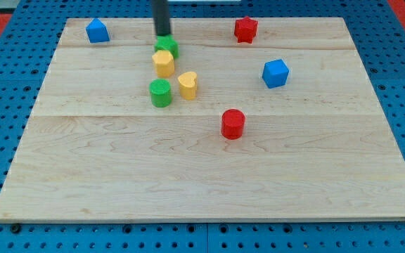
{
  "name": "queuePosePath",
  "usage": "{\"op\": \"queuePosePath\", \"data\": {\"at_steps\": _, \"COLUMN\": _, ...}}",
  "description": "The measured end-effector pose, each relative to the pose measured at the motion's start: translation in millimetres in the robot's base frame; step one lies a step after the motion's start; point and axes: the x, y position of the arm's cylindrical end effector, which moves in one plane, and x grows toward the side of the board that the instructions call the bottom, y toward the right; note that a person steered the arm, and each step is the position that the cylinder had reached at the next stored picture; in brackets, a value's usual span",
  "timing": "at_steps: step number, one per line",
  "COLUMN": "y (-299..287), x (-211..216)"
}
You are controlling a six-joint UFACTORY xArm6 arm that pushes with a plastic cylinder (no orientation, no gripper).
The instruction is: Push the red star towards the center
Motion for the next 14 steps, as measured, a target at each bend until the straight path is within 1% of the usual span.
{"op": "queuePosePath", "data": {"at_steps": 1, "y": 7, "x": 68}}
{"op": "queuePosePath", "data": {"at_steps": 2, "y": 53, "x": 60}}
{"op": "queuePosePath", "data": {"at_steps": 3, "y": 134, "x": 40}}
{"op": "queuePosePath", "data": {"at_steps": 4, "y": 193, "x": -6}}
{"op": "queuePosePath", "data": {"at_steps": 5, "y": 193, "x": -60}}
{"op": "queuePosePath", "data": {"at_steps": 6, "y": 154, "x": -68}}
{"op": "queuePosePath", "data": {"at_steps": 7, "y": 99, "x": 8}}
{"op": "queuePosePath", "data": {"at_steps": 8, "y": 115, "x": -9}}
{"op": "queuePosePath", "data": {"at_steps": 9, "y": 148, "x": -47}}
{"op": "queuePosePath", "data": {"at_steps": 10, "y": 90, "x": -50}}
{"op": "queuePosePath", "data": {"at_steps": 11, "y": 28, "x": -32}}
{"op": "queuePosePath", "data": {"at_steps": 12, "y": 16, "x": -31}}
{"op": "queuePosePath", "data": {"at_steps": 13, "y": 16, "x": -31}}
{"op": "queuePosePath", "data": {"at_steps": 14, "y": 16, "x": -42}}
